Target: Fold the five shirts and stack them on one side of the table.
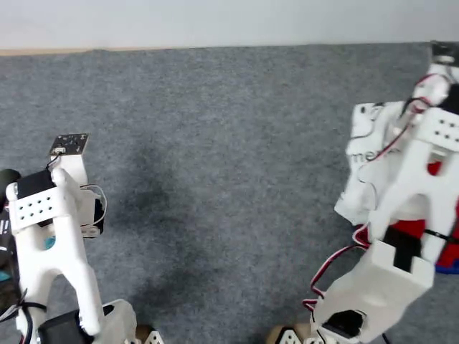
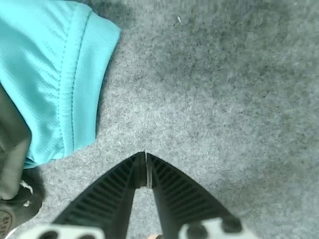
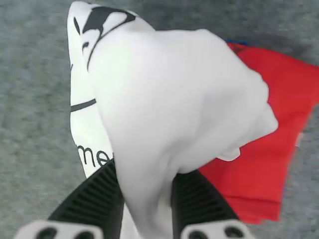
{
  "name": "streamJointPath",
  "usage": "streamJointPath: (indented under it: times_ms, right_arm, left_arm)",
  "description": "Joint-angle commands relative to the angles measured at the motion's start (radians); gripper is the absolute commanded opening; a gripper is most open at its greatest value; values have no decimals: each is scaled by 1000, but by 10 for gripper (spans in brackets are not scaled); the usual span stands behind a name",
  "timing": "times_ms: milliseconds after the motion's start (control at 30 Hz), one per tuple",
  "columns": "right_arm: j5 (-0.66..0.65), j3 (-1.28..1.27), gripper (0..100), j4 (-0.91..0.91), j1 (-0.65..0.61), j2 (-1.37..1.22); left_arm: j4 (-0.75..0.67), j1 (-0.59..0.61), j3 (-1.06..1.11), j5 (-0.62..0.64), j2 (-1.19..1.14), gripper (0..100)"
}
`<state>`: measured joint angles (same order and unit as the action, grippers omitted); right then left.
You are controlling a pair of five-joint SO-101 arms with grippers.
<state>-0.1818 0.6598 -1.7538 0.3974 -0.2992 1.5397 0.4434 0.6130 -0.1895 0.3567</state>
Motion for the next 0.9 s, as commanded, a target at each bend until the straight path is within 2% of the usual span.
streamJointPath:
  times_ms: [0, 267, 533, 600, 733, 867]
  right_arm:
    - [-58, 8, 9, -33, 59, 67]
    - [-117, 8, 9, 50, 166, -22]
    - [-187, 8, 14, 170, 217, -168]
    - [-201, 8, 57, 191, 219, -208]
    - [-184, 29, 231, 185, 237, -229]
    - [-163, 170, 276, 65, 234, -173]
  left_arm:
    - [-14, -6, -12, 2, 23, 6]
    - [-14, -6, -8, 2, 23, 6]
    - [-14, -6, -7, 2, 23, 6]
    - [-14, -6, -7, 2, 23, 6]
    - [-12, -6, -5, 2, 23, 6]
    - [-12, -6, -5, 2, 23, 6]
